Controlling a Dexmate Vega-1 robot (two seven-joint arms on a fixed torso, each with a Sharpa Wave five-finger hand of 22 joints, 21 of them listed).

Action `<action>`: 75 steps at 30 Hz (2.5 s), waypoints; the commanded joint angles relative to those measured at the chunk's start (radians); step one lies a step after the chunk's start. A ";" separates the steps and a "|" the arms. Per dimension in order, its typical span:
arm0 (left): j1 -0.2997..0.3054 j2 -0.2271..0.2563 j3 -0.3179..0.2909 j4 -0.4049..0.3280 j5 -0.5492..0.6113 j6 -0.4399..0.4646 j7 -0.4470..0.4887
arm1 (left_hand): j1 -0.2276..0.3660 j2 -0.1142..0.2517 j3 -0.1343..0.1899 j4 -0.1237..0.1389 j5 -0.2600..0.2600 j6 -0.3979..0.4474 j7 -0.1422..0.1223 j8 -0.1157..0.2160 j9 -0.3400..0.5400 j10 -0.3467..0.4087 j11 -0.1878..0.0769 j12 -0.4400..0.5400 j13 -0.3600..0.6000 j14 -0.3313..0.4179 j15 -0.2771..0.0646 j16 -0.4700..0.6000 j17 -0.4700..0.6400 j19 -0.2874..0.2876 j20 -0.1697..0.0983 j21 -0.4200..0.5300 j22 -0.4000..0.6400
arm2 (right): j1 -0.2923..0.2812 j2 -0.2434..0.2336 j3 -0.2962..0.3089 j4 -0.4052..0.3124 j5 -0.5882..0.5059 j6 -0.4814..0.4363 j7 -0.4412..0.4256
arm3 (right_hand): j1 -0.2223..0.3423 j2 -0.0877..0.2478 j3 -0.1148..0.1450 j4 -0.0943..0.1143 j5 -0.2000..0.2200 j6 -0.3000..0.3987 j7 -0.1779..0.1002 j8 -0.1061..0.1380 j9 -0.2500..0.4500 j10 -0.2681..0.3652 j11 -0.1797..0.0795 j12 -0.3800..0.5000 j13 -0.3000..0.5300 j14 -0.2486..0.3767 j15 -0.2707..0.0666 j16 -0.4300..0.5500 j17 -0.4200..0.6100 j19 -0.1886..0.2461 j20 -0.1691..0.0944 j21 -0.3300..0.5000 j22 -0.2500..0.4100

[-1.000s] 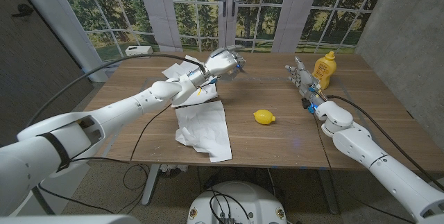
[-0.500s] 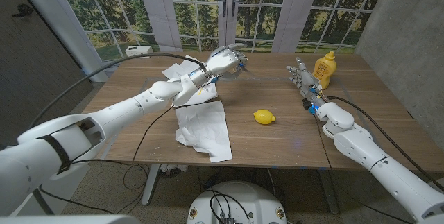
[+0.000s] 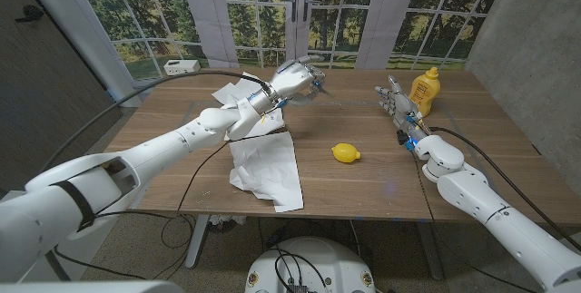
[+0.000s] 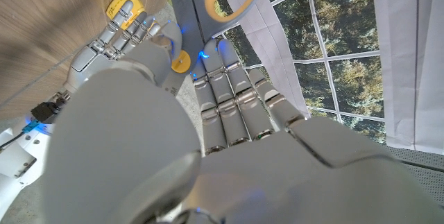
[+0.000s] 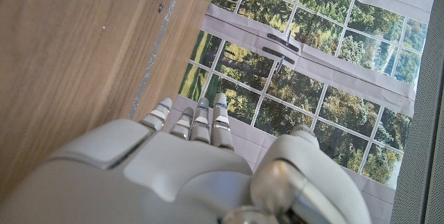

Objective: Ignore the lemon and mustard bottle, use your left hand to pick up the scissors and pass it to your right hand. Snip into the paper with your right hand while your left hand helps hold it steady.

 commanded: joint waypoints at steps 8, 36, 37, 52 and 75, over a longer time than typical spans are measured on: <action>0.055 -0.021 -0.053 -0.016 -0.109 -0.033 0.029 | -0.005 0.010 0.038 0.031 0.010 0.272 -0.245 0.007 0.005 0.163 -0.166 0.001 -0.002 0.003 -0.114 -0.003 0.001 0.012 -0.082 0.009 0.005 | -0.016 -0.007 0.005 -0.022 -0.006 0.002 -0.012 | -0.001 0.007 0.003 0.001 -0.002 0.009 -0.004 0.002 0.002 0.004 -0.008 -0.002 0.002 0.000 0.005 0.001 0.002 0.004 0.002 0.003 0.005; 0.074 -0.040 -0.080 0.001 -0.129 -0.076 0.089 | -0.004 0.004 0.052 0.026 0.015 0.269 -0.245 0.005 0.006 0.159 -0.165 0.002 -0.006 0.018 -0.114 -0.004 -0.012 0.020 -0.083 0.012 0.006 | -0.008 -0.007 0.005 -0.020 -0.007 -0.003 -0.010 | -0.001 0.006 0.005 0.002 -0.003 0.009 -0.002 0.001 0.002 0.003 -0.008 -0.003 0.002 -0.001 0.005 0.001 0.002 0.004 0.003 0.003 0.005; 0.075 -0.041 -0.081 0.002 -0.132 -0.077 0.091 | -0.004 0.004 0.052 0.026 0.015 0.270 -0.245 0.005 0.006 0.160 -0.165 0.003 -0.005 0.018 -0.114 -0.003 -0.012 0.020 -0.084 0.012 0.006 | -0.008 -0.007 0.005 -0.021 -0.006 -0.005 -0.012 | -0.001 0.006 0.005 0.002 -0.003 0.009 -0.002 0.001 0.002 0.003 -0.008 -0.003 0.002 -0.001 0.006 0.001 0.002 0.003 0.003 0.003 0.005; 0.080 -0.061 -0.092 0.031 -0.164 -0.127 0.155 | -0.013 0.021 0.073 0.031 0.014 0.225 -0.245 -0.003 0.015 0.102 -0.168 0.033 0.037 0.243 -0.114 -0.016 -0.251 0.056 -0.128 0.013 0.000 | -0.013 -0.010 0.010 -0.028 -0.004 -0.006 -0.015 | -0.001 0.006 0.006 0.002 -0.003 0.009 -0.003 0.001 0.002 0.003 -0.007 -0.003 0.002 -0.001 0.005 0.001 0.002 0.003 0.003 0.003 0.005; 0.101 -0.072 -0.106 0.029 -0.189 -0.172 0.189 | 0.016 0.017 0.055 0.037 0.049 0.194 -0.244 -0.017 0.038 0.043 -0.170 0.032 0.091 0.466 -0.113 0.031 -0.307 0.083 -0.130 0.003 -0.001 | -0.029 -0.015 0.017 -0.042 -0.007 0.008 -0.016 | -0.001 0.005 0.008 0.002 -0.004 0.010 -0.002 0.001 0.002 0.004 -0.008 -0.003 0.002 -0.001 0.004 0.001 0.002 0.004 0.002 0.003 0.005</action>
